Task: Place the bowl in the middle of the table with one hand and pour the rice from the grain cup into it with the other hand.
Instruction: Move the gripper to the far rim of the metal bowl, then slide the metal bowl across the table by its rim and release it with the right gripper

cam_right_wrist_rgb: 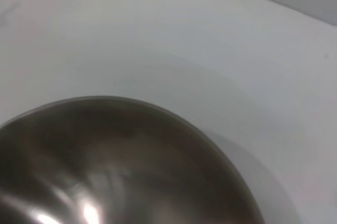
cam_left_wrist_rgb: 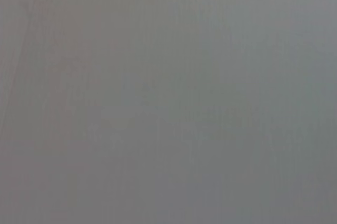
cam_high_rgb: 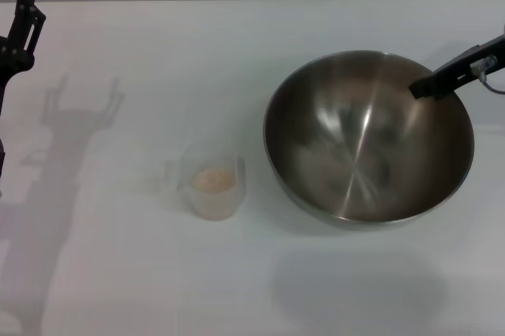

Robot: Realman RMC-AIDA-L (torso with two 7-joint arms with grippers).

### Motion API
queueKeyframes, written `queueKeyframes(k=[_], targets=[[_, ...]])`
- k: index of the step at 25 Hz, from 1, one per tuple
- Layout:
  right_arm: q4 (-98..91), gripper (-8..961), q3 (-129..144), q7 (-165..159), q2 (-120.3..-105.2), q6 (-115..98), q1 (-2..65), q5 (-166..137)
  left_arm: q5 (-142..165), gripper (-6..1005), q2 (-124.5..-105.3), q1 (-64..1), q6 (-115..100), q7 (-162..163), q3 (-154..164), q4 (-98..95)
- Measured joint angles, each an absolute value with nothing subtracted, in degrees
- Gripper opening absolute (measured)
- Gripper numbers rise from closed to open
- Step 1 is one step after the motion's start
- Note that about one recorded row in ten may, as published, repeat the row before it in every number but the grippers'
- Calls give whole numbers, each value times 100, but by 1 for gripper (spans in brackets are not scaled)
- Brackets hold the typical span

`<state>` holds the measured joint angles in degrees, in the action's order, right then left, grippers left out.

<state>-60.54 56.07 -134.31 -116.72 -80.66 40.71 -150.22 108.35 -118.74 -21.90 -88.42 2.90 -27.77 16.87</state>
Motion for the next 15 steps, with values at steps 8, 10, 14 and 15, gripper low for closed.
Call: queueKeyframes(k=[8, 10, 14, 15], targets=[[-6184, 1, 5555, -13421, -11701, -7688, 4079, -14883, 10837, 799, -11874, -2207, -8841, 290, -2784, 1687], [-6243, 3, 5564, -13419, -11714, -7614, 4064, -14778, 10836, 799, -11874, -2209, -8841, 290, -2786, 1687], [-6299, 6, 5606, -13373, -11748, -7436, 4037, -14523, 10837, 798, -11874, -2226, -8842, 290, -2786, 1687], [-6299, 7, 5606, -13373, -11748, -7436, 4037, -14523, 10837, 797, -11874, -2226, -8842, 290, -2786, 1687]])
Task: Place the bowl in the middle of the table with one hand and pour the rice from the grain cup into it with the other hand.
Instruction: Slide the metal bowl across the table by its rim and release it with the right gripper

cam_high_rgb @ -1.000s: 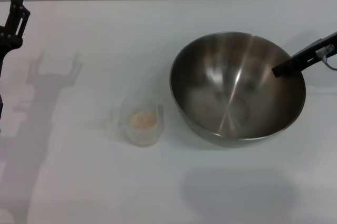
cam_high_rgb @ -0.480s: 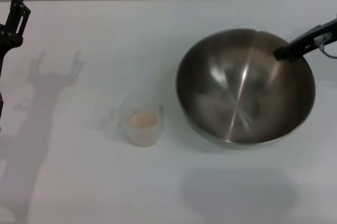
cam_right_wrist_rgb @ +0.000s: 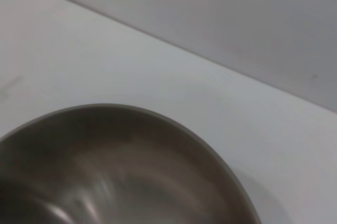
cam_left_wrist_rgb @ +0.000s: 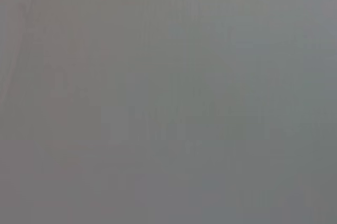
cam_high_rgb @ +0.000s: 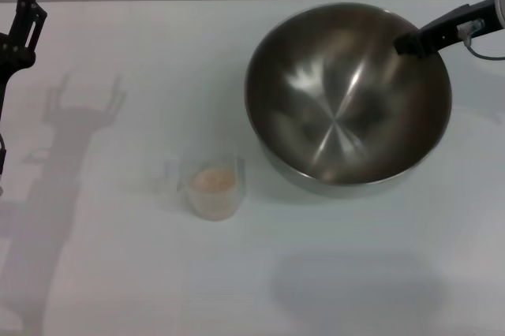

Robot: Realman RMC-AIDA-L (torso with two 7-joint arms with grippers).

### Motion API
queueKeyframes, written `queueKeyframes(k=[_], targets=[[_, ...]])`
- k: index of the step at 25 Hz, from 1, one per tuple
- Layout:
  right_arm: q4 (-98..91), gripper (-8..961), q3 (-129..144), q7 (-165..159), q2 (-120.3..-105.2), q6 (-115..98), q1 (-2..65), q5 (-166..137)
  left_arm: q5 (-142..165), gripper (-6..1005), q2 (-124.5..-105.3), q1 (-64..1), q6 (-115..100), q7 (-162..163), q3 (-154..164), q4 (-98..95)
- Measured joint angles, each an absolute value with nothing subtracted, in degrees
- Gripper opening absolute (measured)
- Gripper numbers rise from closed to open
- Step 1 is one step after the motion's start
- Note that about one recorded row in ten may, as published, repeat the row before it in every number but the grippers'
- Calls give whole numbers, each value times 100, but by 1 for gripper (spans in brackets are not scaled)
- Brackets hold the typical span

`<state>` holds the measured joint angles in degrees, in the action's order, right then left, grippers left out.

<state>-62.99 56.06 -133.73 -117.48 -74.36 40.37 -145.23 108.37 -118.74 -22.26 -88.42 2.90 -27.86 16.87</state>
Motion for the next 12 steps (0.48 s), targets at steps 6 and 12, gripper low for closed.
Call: queueKeyframes(k=[6, 12], targets=[[-6250, 13, 5715, -13274, -11871, -7323, 4079, -14395, 10837, 796, -11874, -2252, -8842, 290, -2786, 1676], [-6125, 18, 5814, -13274, -11881, -7296, 4079, -14226, 10837, 794, -11874, -2266, -8842, 290, -2786, 1663]])
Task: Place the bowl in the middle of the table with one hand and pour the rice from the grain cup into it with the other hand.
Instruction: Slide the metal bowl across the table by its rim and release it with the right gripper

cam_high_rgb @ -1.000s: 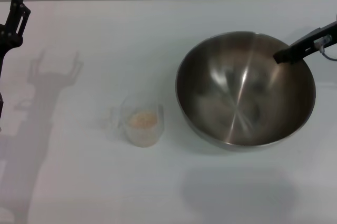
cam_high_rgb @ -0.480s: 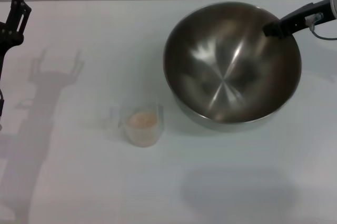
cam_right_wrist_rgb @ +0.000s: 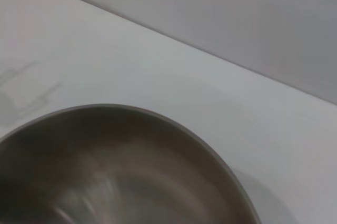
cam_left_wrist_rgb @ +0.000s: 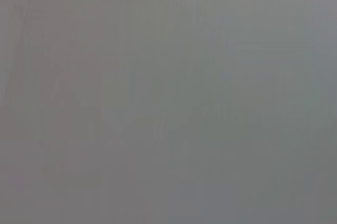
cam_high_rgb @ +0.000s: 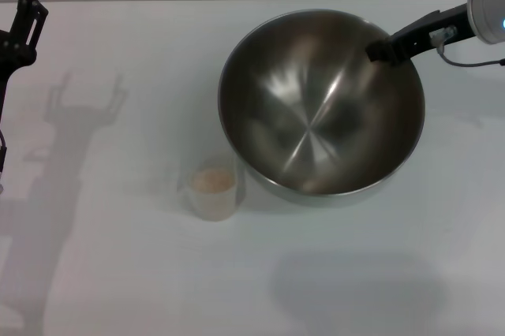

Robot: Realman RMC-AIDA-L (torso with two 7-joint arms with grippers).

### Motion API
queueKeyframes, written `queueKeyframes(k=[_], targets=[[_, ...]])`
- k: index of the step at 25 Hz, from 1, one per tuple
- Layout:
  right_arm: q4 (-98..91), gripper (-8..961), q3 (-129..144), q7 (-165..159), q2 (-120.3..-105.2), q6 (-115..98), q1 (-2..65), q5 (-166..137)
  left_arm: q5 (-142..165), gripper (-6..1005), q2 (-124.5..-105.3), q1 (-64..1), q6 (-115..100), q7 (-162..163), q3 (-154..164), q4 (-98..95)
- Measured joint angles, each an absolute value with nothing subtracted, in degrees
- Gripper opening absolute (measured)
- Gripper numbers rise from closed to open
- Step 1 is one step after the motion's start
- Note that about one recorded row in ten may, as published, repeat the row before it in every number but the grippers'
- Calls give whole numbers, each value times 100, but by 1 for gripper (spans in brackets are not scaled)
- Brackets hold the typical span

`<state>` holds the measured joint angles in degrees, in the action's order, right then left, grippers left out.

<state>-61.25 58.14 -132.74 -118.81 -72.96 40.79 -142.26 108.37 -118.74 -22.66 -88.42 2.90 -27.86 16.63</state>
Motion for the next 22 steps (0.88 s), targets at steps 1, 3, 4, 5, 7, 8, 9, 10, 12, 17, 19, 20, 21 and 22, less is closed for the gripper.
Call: queueKeyframes(k=[1, 3, 4, 5, 7, 8, 9, 10, 12, 17, 19, 20, 21, 22], targets=[[-6093, 19, 5814, -13274, -11882, -7294, 4080, -14203, 10837, 794, -11874, -2268, -8842, 290, -2786, 1662], [-6015, 21, 5816, -13279, -11882, -7291, 4086, -14175, 10837, 793, -11874, -2268, -8842, 290, -2786, 1661], [-5969, 22, 5818, -13287, -11883, -7289, 4087, -14171, 10837, 793, -11877, -2268, -8842, 290, -2786, 1661], [-5925, 23, 5829, -13297, -11883, -7286, 4087, -14171, 10837, 793, -11878, -2268, -8842, 290, -2786, 1661], [-5794, 25, 5937, -13324, -11883, -7286, 4089, -14181, 10838, 792, -11882, -2268, -8842, 290, -2786, 1661], [-5794, 25, 5937, -13324, -11883, -7286, 4089, -14181, 10838, 792, -11882, -2268, -8842, 290, -2786, 1661], [-5771, 26, 5973, -13331, -11883, -7286, 4088, -14191, 10839, 792, -11882, -2268, -8842, 290, -2786, 1662], [-5756, 27, 5996, -13335, -11883, -7286, 4077, -14199, 10845, 791, -11882, -2268, -8842, 290, -2786, 1664], [-5741, 29, 6024, -13376, -11883, -7285, 4045, -14209, 10855, 791, -11883, -2267, -8842, 290, -2786, 1672], [-5739, 34, 6024, -13500, -11866, -7285, 4026, -14317, 10869, 789, -11883, -2251, -8842, 290, -2786, 1700], [-5739, 35, 6025, -13504, -11866, -7286, 4025, -14353, 10870, 789, -11883, -2247, -8843, 290, -2786, 1706], [-5739, 36, 6025, -13504, -11866, -7286, 4025, -14353, 10871, 789, -11883, -2241, -8845, 290, -2786, 1709], [-5739, 37, 6026, -13505, -11865, -7286, 4025, -14359, 10871, 788, -11883, -2239, -8846, 290, -2786, 1710], [-5742, 38, 6028, -13505, -11865, -7306, 4025, -14363, 10872, 788, -11883, -2234, -8848, 290, -2786, 1713]])
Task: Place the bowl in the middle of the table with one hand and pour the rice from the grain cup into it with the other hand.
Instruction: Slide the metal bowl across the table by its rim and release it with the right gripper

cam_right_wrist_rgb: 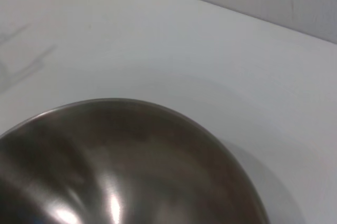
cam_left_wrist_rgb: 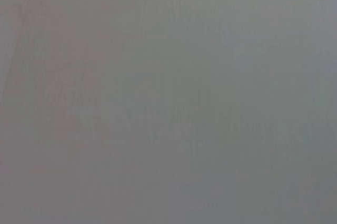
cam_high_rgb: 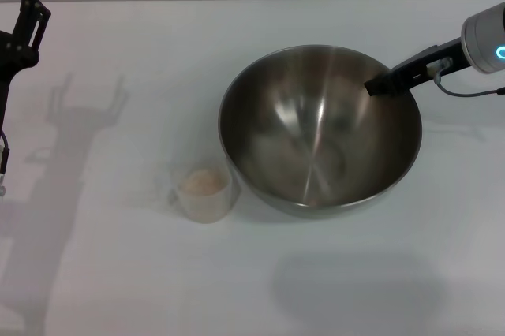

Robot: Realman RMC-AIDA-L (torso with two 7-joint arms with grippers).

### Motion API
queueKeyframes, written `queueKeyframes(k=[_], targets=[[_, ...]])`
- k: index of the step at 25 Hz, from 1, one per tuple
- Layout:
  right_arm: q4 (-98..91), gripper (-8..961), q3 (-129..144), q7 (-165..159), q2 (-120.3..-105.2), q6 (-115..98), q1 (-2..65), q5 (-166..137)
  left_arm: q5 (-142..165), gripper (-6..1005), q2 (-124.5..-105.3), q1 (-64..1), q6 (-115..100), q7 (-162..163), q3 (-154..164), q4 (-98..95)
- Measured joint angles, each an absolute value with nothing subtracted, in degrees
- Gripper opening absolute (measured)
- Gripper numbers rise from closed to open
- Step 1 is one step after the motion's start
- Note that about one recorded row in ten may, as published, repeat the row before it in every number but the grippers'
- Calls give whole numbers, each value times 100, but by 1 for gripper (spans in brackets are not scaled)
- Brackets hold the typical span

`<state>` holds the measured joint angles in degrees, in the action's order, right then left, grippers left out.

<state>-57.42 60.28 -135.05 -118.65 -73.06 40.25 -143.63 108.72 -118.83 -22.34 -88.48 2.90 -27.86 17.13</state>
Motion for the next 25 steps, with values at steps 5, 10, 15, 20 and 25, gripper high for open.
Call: queueKeyframes(k=[5, 10, 15, 20, 25], targets=[[-5830, 104, 6111, -13469, -11868, -7303, 4014, -14371, 10872, 787, -11883, -2232, -8851, 290, -2786, 1711], [-6032, 210, 6254, -13465, -11874, -7256, 3970, -14428, 10872, 785, -11883, -2216, -8851, 290, -2786, 1707], [-6144, 347, 6326, -13487, -11886, -7161, 3930, -14514, 10872, 784, -11883, -2181, -8897, 290, -2773, 1713], [-6323, 409, 6309, -13459, -11889, -7110, 3855, -14520, 10872, 783, -11891, -2147, -8956, 290, -2754, 1714], [-6602, 408, 6328, -13446, -11898, -7054, 3796, -14495, 10872, 781, -11891, -2136, -8977, 290, -2746, 1713]])
